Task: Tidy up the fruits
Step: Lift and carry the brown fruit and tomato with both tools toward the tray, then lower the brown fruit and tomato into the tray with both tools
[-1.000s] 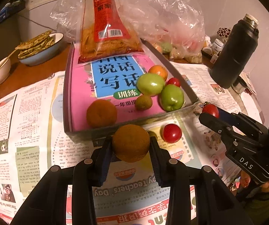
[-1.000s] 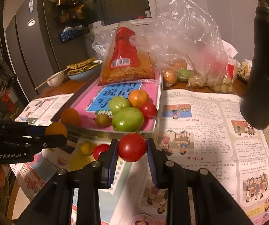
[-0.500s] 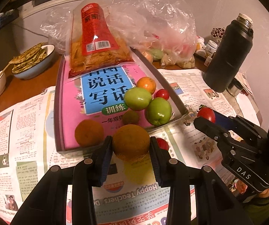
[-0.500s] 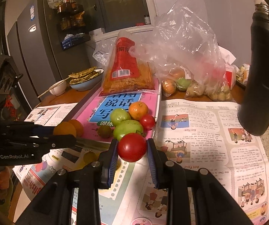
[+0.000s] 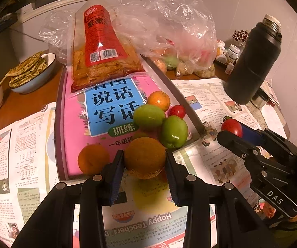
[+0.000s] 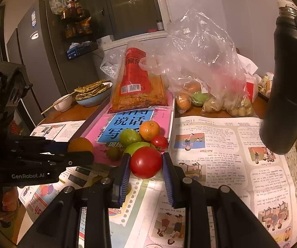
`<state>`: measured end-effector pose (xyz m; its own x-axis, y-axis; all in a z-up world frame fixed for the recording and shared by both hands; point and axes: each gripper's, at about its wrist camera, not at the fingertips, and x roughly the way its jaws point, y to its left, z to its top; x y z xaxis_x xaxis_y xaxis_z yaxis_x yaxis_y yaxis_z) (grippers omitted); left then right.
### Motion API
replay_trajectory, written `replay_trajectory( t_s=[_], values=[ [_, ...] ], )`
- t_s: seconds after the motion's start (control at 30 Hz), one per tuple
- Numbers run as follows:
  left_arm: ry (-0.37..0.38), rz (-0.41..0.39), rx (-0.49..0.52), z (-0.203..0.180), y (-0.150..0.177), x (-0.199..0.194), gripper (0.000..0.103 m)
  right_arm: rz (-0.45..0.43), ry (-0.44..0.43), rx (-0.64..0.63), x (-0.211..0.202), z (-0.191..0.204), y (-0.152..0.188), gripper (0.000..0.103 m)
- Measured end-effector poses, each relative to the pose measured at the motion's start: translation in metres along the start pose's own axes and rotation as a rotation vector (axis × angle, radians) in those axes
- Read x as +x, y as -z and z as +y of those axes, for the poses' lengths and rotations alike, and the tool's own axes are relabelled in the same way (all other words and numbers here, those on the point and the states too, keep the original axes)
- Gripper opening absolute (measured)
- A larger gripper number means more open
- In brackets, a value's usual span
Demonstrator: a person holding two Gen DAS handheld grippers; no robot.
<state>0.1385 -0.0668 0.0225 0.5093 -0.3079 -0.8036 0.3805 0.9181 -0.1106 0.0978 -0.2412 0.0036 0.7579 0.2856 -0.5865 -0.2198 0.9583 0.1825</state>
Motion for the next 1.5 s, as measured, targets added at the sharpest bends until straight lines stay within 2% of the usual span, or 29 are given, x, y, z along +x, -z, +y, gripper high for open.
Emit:
replay_trajectory(
  t_s=[0.8, 1.5],
  values=[
    [-0.014, -0.004, -0.016, 0.011, -0.016, 0.016, 0.040, -0.015, 0.006, -0.019, 0.008, -0.007, -0.025, 0.031],
    [0.030, 0.054, 0.065, -0.016, -0.015, 0.045, 0.040, 0.044, -0.008, -0.016, 0.042, -0.009, -0.021, 0.031]
  ],
)
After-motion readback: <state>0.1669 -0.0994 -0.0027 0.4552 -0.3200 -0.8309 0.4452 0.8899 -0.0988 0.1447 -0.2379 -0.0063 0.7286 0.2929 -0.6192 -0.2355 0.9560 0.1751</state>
